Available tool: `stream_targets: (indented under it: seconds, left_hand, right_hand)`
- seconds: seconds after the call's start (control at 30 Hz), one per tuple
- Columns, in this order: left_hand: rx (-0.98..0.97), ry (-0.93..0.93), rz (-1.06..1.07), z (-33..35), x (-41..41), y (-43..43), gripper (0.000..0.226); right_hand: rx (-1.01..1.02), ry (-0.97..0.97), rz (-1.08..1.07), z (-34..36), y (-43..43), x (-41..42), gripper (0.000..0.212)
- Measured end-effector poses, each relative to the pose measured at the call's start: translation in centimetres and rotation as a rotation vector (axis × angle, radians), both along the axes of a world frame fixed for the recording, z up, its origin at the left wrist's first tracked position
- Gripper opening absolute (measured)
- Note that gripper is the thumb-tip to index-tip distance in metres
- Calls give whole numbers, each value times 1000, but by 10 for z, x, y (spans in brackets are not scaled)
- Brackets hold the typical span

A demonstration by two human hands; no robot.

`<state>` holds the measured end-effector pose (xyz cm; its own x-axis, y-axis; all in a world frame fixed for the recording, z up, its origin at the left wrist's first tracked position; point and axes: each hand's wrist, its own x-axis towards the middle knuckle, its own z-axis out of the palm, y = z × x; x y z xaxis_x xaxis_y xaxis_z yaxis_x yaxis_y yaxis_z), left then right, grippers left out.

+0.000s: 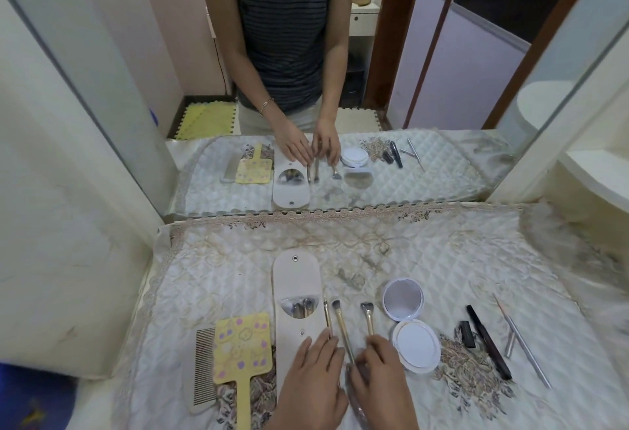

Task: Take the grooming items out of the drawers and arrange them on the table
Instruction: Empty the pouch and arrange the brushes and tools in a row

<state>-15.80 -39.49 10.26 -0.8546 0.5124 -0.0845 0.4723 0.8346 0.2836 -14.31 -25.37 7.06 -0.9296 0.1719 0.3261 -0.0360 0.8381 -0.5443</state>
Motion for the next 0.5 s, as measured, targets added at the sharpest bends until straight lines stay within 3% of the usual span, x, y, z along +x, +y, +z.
stream_targets:
  seconds: [0.07, 0.2, 0.5]
  left_hand:
    - [22, -7, -5, -1, 0, 2, 54]
    - [78, 23, -8, -1, -3, 11, 47]
    - [-13, -20, -17, -2, -7, 14, 51]
  right_hand:
    - [-18, -30, -7, 0, 0, 1, 18]
    - [-62, -92, -5, 2, 2, 8, 36]
    - [-71, -201, 158, 6, 0, 1, 40]
